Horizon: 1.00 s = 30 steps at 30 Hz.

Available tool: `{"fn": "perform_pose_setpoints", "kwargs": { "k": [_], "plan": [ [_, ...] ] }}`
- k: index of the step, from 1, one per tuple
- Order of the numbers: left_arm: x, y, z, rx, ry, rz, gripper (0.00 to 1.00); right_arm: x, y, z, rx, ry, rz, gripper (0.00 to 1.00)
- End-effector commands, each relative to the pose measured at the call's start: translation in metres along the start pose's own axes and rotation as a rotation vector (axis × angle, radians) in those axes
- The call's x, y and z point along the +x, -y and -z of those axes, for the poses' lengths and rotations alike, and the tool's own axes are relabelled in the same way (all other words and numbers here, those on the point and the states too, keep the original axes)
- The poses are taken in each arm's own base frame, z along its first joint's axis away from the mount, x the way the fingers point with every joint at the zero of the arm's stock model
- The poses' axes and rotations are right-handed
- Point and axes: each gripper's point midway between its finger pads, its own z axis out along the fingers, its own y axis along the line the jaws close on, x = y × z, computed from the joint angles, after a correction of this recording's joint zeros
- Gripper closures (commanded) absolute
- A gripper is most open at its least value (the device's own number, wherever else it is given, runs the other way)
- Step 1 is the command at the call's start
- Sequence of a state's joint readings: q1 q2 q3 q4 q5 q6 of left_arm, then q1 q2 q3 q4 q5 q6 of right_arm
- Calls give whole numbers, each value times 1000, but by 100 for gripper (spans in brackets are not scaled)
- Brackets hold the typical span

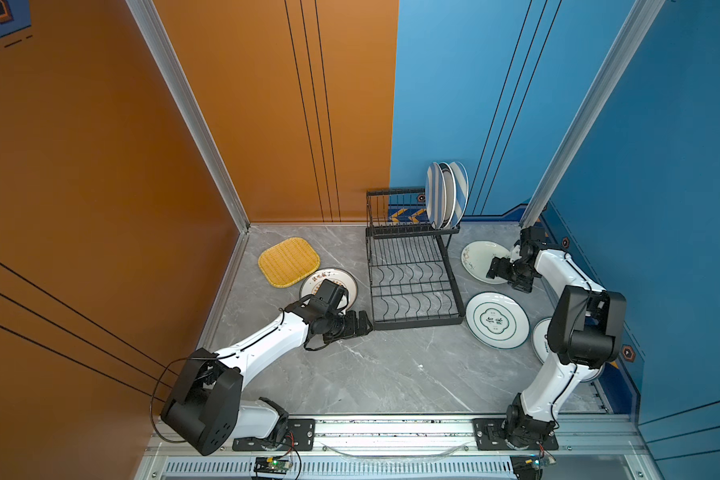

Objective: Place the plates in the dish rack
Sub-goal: 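Move right gripper down toward the white cloud-emblem plate on the table, then push the cloud-emblem plate toward the robot with right gripper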

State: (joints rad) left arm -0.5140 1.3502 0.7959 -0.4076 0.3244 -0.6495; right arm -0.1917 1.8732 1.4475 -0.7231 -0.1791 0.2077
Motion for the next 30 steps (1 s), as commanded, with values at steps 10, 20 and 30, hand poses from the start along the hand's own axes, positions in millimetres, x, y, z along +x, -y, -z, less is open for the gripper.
{"fn": "perform_pose_setpoints", "kwargs": {
  "k": [10,20,30],
  "plan": [
    [-4,1,-1,-5,31,7,2,2,-11,-36,85,-67,172,24],
    [-7,2,-1,-6,34,10,2,3,-6,-50,88,-93,174,27],
    [-9,4,-2,-4,32,12,2,7,2,-56,83,-114,161,30]
  ]
}}
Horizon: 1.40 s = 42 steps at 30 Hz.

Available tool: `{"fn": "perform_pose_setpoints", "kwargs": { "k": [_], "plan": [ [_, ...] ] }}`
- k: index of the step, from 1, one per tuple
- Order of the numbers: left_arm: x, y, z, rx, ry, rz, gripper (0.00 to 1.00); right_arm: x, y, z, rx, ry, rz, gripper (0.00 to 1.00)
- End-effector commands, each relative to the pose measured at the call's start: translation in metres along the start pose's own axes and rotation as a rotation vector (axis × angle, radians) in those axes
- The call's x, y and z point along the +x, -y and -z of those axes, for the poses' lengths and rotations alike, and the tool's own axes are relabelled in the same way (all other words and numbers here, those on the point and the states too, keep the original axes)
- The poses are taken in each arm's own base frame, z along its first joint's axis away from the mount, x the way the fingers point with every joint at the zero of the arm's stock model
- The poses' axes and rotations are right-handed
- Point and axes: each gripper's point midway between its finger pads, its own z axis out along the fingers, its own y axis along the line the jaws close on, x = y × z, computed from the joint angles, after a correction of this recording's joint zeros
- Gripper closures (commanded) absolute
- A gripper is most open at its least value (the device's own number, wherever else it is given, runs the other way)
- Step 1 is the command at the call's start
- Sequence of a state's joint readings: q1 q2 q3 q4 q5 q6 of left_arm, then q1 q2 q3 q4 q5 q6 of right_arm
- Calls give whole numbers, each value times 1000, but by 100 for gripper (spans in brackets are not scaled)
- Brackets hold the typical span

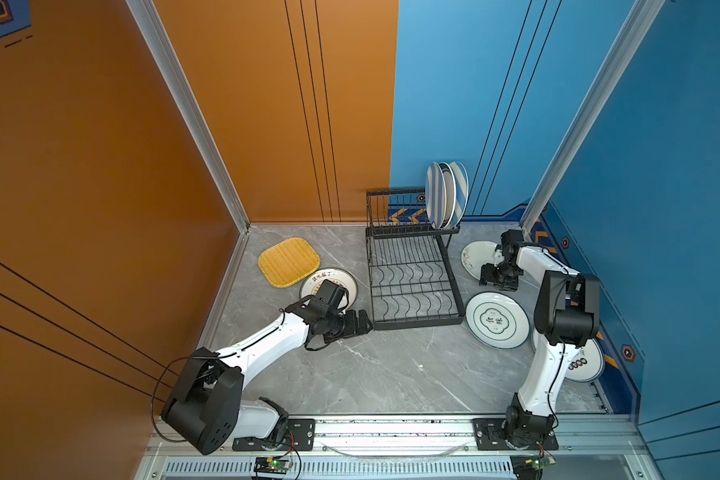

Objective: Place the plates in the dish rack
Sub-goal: 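Push the cloud-emblem plate toward the robot with right gripper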

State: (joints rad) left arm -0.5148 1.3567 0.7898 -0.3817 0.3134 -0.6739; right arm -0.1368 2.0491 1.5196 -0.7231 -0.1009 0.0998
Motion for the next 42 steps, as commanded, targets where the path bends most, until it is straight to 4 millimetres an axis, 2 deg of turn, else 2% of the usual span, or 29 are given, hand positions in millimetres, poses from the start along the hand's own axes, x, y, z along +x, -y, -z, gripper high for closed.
{"fn": "perform_pose_setpoints", "kwargs": {
  "k": [1,8,23,36,42],
  "plan": [
    [-5,5,0,-2,13,-7,2,1,5,-3,4,-18,9,30],
    [-5,5,0,1,9,-10,2,14,2,-6,-8,-48,11,31],
    [-6,0,2,16,5,-12,2,42,-10,11,-24,-81,36,32],
    [-3,-5,5,43,-9,-14,2,109,-16,21,-25,-168,31,32],
    [-1,-7,3,52,-24,-18,2,143,-30,27,-56,-216,8,32]
  ]
}}
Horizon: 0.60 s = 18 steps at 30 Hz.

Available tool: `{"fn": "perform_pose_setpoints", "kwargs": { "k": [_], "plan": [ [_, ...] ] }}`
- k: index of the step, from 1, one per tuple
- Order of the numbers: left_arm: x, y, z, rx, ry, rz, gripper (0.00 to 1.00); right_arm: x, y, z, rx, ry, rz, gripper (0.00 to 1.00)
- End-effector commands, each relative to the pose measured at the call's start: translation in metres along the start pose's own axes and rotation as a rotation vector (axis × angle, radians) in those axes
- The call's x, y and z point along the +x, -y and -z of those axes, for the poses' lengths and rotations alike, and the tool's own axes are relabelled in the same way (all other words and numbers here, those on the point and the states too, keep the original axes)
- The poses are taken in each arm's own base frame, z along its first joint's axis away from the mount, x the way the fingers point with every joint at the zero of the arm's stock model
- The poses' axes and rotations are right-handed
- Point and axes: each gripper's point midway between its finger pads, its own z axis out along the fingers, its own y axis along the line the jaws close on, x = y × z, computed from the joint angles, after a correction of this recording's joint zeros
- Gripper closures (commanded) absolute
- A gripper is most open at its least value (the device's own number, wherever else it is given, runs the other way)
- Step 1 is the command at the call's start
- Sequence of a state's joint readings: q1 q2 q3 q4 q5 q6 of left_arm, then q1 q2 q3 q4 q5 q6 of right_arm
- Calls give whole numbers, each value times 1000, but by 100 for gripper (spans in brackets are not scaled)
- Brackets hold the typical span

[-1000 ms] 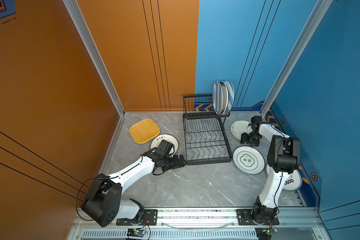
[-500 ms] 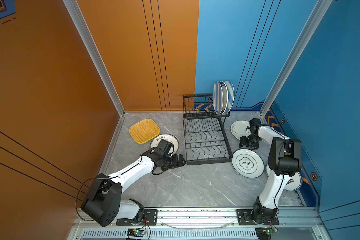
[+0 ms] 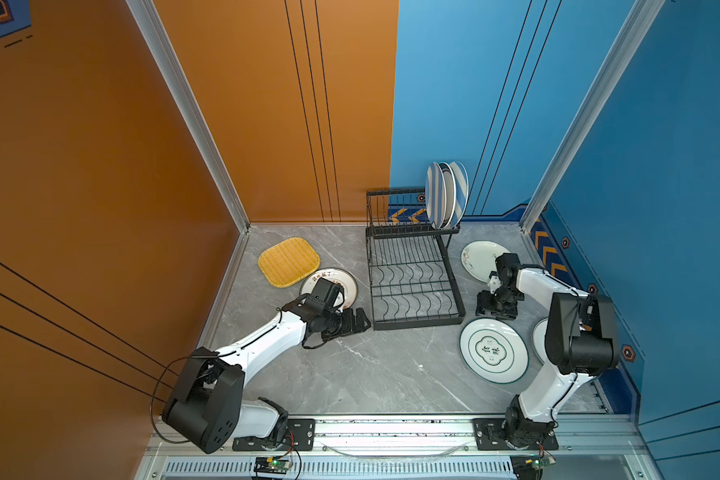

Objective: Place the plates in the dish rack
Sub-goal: 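Push the cloud-emblem plate toward the robot with right gripper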

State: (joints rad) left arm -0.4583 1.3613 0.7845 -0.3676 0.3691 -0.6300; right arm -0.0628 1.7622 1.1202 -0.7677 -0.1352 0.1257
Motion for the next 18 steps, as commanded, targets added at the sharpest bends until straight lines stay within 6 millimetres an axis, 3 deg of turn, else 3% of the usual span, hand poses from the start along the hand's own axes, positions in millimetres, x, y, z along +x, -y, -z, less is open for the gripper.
{"fn": "perform_pose_setpoints", "kwargs": {
  "k": [1,7,14,18],
  "plan": [
    [7,-1,1,20,-26,-19,2,27,-15,3,-41,-57,-29,32],
    [10,-2,-3,27,-49,-26,2,49,-25,6,-65,-80,-61,29],
    [11,-1,-6,39,-69,-33,2,48,24,45,-67,95,-300,6],
    [12,0,-9,43,-85,-39,2,61,45,47,-115,105,-408,0]
  ]
}}
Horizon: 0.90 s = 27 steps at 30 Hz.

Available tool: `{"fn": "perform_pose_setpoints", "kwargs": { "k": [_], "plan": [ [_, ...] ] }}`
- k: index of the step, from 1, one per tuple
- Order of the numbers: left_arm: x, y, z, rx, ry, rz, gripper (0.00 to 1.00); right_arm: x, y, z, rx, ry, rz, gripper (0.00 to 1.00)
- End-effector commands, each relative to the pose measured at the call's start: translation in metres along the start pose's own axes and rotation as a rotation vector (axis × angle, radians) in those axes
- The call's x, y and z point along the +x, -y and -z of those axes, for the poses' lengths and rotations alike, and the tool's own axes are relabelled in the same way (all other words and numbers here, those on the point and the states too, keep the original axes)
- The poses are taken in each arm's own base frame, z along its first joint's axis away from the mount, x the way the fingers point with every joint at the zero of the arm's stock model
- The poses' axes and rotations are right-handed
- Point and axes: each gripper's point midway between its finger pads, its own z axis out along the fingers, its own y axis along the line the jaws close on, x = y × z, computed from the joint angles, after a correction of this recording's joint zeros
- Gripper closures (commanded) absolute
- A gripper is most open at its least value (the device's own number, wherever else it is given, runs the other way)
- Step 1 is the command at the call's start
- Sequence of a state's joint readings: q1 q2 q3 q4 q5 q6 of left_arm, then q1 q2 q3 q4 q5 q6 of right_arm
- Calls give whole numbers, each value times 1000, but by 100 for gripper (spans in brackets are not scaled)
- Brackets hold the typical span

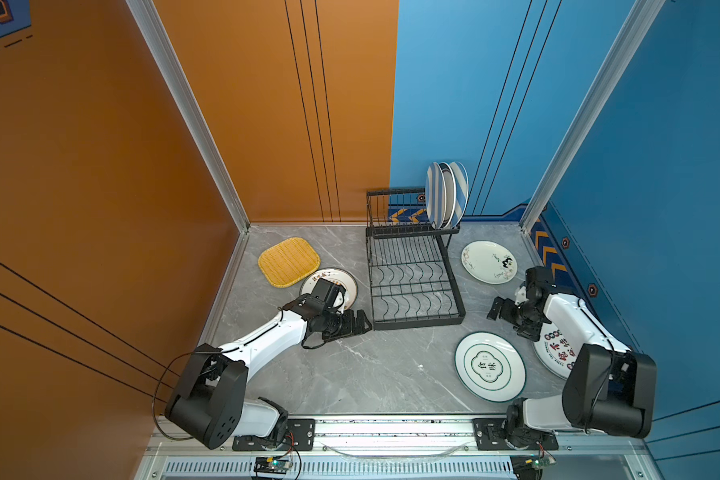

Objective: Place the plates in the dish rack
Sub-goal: 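Push the cloud-emblem plate toward the robot with right gripper, then slide the cloud-emblem plate toward the left gripper with right gripper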

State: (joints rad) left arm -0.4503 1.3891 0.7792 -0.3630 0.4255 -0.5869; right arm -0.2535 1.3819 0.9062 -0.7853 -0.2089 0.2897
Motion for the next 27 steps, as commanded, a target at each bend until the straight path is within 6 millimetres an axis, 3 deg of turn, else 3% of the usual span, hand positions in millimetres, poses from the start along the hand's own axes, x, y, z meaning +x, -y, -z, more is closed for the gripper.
{"fn": "perform_pose_setpoints", "kwargs": {
  "k": [1,15,21,27],
  "plan": [
    [4,0,-4,15,-39,-14,2,20,15,-5,-29,-64,-95,0],
    [3,4,-7,24,-51,-22,2,36,20,-34,-61,-154,-168,0],
    [4,3,-6,18,-46,-19,2,45,10,-34,-100,-181,-174,0],
    [5,1,-4,14,-41,-14,2,68,-12,-35,-116,-221,-171,0]
  ]
}}
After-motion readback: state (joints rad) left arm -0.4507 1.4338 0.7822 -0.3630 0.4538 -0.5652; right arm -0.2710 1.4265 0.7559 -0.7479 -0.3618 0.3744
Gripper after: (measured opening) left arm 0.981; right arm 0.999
